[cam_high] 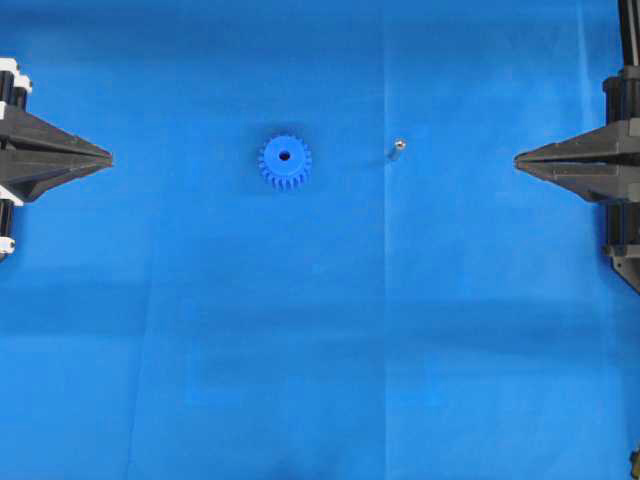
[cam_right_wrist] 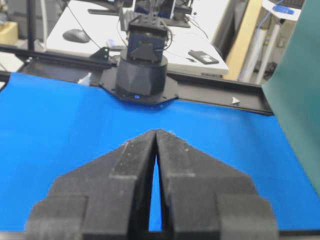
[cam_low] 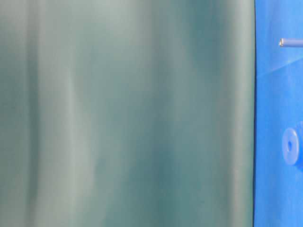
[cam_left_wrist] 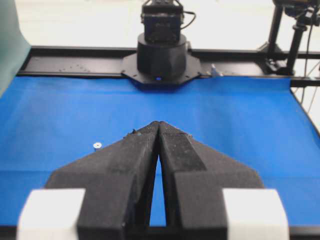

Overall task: Insert the shaft placed at a random location into the center hole of the small gear at another random location.
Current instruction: 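Move the right gripper left toward the silver shaft, fingers open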

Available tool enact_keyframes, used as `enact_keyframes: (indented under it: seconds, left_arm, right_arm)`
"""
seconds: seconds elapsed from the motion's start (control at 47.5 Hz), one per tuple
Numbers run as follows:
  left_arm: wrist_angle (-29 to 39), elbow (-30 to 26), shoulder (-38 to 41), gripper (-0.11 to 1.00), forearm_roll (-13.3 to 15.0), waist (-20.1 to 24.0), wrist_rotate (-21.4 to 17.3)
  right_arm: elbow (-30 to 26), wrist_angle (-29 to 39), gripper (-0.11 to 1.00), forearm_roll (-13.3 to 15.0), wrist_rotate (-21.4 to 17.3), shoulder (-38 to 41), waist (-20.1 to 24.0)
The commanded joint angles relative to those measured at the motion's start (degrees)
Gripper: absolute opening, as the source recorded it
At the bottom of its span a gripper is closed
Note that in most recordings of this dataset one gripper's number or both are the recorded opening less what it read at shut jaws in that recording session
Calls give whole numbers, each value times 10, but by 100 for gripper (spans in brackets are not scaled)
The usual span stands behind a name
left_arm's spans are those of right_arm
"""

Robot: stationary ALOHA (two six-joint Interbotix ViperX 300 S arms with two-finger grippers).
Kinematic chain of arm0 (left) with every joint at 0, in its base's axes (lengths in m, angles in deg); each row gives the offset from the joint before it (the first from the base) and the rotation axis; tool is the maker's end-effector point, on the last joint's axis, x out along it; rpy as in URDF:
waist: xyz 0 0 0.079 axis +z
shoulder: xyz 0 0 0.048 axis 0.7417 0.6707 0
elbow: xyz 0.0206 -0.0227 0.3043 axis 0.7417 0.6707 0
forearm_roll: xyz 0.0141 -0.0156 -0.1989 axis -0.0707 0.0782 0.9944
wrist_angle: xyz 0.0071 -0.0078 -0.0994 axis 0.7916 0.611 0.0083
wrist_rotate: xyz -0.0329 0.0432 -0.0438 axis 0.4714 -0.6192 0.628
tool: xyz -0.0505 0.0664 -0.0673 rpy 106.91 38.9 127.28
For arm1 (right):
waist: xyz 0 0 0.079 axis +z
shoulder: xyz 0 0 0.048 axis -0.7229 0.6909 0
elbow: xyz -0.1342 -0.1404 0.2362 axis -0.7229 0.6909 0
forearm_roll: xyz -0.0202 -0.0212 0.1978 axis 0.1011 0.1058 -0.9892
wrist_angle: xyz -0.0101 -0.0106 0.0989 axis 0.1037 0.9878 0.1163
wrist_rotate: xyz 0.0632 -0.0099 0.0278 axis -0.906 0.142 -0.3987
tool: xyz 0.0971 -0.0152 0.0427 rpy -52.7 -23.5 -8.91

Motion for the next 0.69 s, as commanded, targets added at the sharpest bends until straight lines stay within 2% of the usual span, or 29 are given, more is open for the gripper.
enact_keyframes:
  seconds: [0.0,0.105,0.295,0.463,0.568,0.673]
  left_arm:
    - [0,-4,4,0,0,-2,-2]
    - [3,-4,0,0,1,-2,2]
    - [4,-4,-1,0,0,-2,2]
    - [4,-1,-1,0,0,-2,2]
    - [3,1,-1,0,0,-1,2]
    - [4,2,-1,0,0,-1,3]
  right_arm:
    - [-7,1,0,0,3,7,-2]
    - [-8,4,-6,0,2,18,-10]
    - [1,-14,-6,-3,-1,63,-35]
    - [5,-57,-4,-9,-3,138,-62]
    - [5,-87,7,-18,-3,198,-76]
    - [2,-120,30,-34,-3,258,-86]
